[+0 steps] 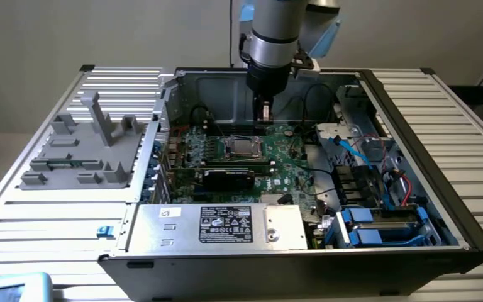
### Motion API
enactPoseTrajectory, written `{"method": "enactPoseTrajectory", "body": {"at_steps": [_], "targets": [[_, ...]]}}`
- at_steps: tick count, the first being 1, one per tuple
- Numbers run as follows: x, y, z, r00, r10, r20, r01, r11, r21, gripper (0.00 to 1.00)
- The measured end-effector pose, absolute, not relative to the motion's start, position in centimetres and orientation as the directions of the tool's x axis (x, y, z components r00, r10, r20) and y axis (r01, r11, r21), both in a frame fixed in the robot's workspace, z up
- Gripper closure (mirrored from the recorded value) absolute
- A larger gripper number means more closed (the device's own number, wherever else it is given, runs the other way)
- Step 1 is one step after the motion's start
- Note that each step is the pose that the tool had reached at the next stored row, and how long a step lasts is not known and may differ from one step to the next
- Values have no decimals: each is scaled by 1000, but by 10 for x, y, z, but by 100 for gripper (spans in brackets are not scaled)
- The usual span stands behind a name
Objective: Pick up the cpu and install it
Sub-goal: 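Close the cpu cover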
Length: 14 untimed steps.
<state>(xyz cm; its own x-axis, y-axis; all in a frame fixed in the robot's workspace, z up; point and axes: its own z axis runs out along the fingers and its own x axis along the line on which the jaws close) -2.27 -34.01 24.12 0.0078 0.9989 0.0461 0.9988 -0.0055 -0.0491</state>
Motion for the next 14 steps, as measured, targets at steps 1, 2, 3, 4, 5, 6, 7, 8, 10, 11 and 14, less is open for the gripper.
{"method": "enactPoseTrajectory", "body": {"at_steps": [1,2,3,4,5,6,7,8,10,11,14], "targets": [[-24,-340,241,8,999,46,999,-5,-49,89],[-26,-340,241,8,999,46,999,-5,-49,89],[-29,-340,241,8,999,46,999,-5,-49,89],[-32,-340,241,8,999,46,999,-5,-49,89],[-36,-340,240,8,999,46,999,-6,-49,89],[-40,-340,240,8,999,46,999,-6,-49,89],[-44,-340,239,8,999,46,999,-5,-49,89],[-48,-340,239,8,999,46,999,-5,-49,89],[-53,-340,238,8,999,46,999,-5,-49,89],[-55,-340,237,8,999,46,999,-5,-49,89],[-61,-340,233,8,999,46,999,-6,-49,89]]}}
